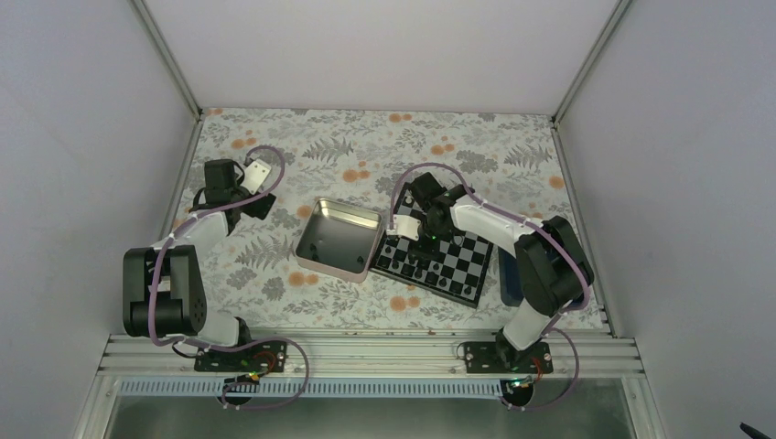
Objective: Set up the chess pieces on the board
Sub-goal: Adjust the chess piece on the chessboard.
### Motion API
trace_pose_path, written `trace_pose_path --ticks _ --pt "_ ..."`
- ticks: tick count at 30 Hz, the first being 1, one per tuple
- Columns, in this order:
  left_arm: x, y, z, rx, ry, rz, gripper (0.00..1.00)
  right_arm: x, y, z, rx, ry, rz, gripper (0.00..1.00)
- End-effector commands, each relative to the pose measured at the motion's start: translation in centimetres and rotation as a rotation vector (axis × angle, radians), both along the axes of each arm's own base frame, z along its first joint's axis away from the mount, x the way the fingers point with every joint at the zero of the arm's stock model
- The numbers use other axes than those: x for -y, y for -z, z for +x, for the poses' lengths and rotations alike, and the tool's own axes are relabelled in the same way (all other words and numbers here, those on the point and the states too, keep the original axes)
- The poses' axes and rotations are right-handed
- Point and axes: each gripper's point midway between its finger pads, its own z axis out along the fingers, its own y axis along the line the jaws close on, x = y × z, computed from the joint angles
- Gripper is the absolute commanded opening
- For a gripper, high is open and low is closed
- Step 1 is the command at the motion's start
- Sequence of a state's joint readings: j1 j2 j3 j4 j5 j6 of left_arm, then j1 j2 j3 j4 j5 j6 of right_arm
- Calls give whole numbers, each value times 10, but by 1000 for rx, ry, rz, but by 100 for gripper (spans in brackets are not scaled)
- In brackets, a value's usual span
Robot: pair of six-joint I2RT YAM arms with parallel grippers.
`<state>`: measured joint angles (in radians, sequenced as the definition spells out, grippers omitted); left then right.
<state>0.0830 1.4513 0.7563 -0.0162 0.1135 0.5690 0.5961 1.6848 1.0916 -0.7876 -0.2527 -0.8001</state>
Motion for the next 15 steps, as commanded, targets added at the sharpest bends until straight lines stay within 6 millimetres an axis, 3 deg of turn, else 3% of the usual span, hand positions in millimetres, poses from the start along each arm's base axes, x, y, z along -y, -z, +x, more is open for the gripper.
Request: trace_pose_path --ticks 1,15 --pt "1 -7 2 33 19 -2 100 -4 0 -1 -3 -23 -1 40" --pt "0 -7 1 34 18 3 100 -5 -8 -6 -5 -28 3 40"
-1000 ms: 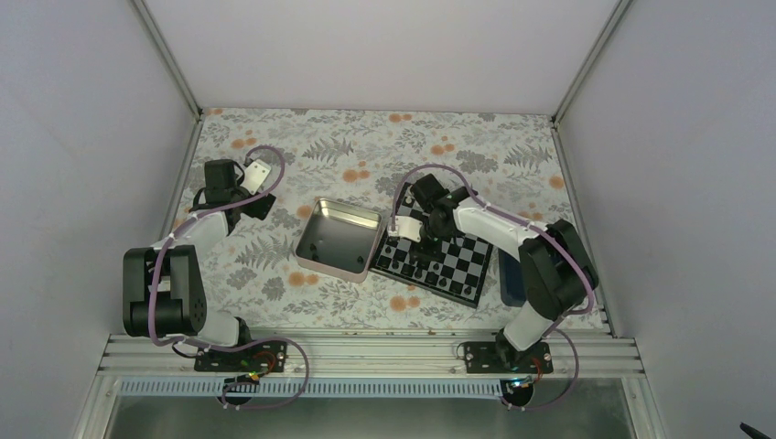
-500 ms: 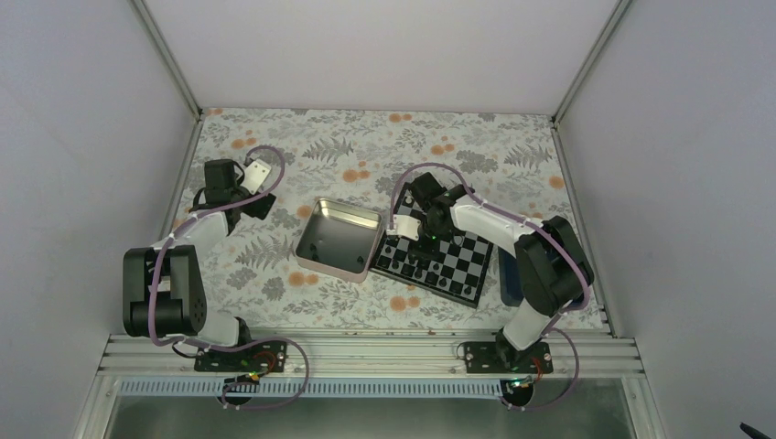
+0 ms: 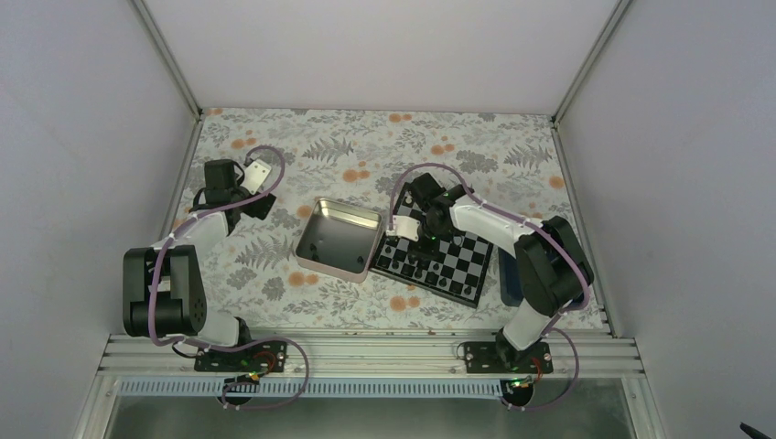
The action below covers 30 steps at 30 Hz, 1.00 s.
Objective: Set up the chess pieces on the board
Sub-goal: Adjust the chess piece on the chessboard.
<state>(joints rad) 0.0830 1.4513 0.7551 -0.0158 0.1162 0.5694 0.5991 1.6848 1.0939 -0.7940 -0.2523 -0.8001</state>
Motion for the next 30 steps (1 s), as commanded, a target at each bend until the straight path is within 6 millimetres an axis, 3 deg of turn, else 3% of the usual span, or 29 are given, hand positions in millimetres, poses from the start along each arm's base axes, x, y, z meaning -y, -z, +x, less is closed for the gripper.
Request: trace_pose_path --ticks 1,30 --pt "0 -7 1 33 15 4 100 -4 -7 -6 -4 -25 2 40" --pt "-1 -6 1 33 16 3 100 -5 3 -4 -5 -27 -8 40"
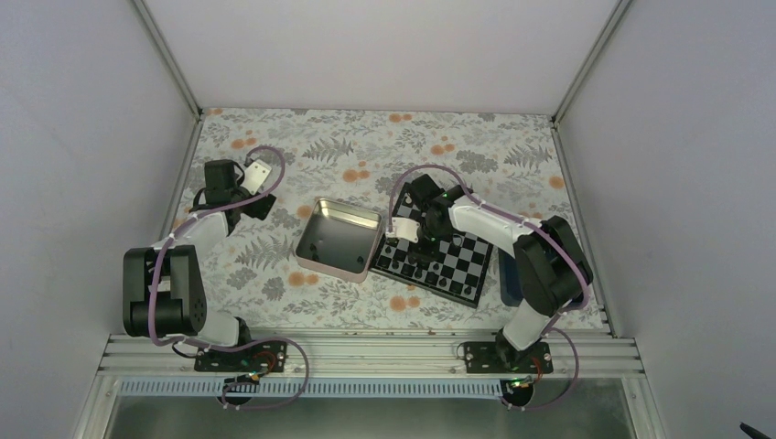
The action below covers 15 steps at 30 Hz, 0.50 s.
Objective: Set up the chess pieces on the board
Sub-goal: Adjust the chess piece on the chessboard.
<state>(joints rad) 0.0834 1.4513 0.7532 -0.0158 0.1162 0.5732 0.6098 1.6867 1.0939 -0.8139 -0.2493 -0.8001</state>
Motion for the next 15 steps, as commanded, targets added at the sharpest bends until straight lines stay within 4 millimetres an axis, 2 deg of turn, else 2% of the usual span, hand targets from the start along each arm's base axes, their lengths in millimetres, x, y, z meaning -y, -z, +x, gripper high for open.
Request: trace_pose_path --ticks 1,10,15 --pt "0 -7 2 36 15 2 100 -6 2 2 9 -16 5 40" --pt "0 -6 1 31 16 -2 100 -4 5 3 8 -15 -7 39" --pt "0 -6 1 32 19 -4 100 -3 6 2 5 -15 -10 33"
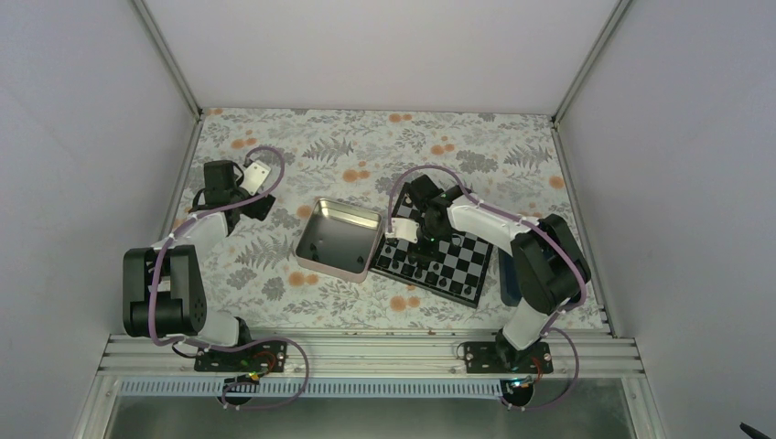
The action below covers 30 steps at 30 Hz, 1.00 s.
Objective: Set up the chess pieces on the board
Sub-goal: Adjust the chess piece on the chessboard.
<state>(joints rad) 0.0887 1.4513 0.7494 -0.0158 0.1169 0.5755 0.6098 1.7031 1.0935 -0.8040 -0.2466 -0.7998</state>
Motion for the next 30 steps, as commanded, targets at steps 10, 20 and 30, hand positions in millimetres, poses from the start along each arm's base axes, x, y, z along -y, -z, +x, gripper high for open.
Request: trace_pose_path --ticks 10,20,30 --pt "2 -8 2 36 23 -9 100 -3 2 1 13 -17 -6 30" --pt "2 -8 2 35 25 -7 100 -4 -6 5 34 -13 6 39" --pt "3 -8 2 35 27 -10 100 -3 -2 5 33 -10 -5 31"
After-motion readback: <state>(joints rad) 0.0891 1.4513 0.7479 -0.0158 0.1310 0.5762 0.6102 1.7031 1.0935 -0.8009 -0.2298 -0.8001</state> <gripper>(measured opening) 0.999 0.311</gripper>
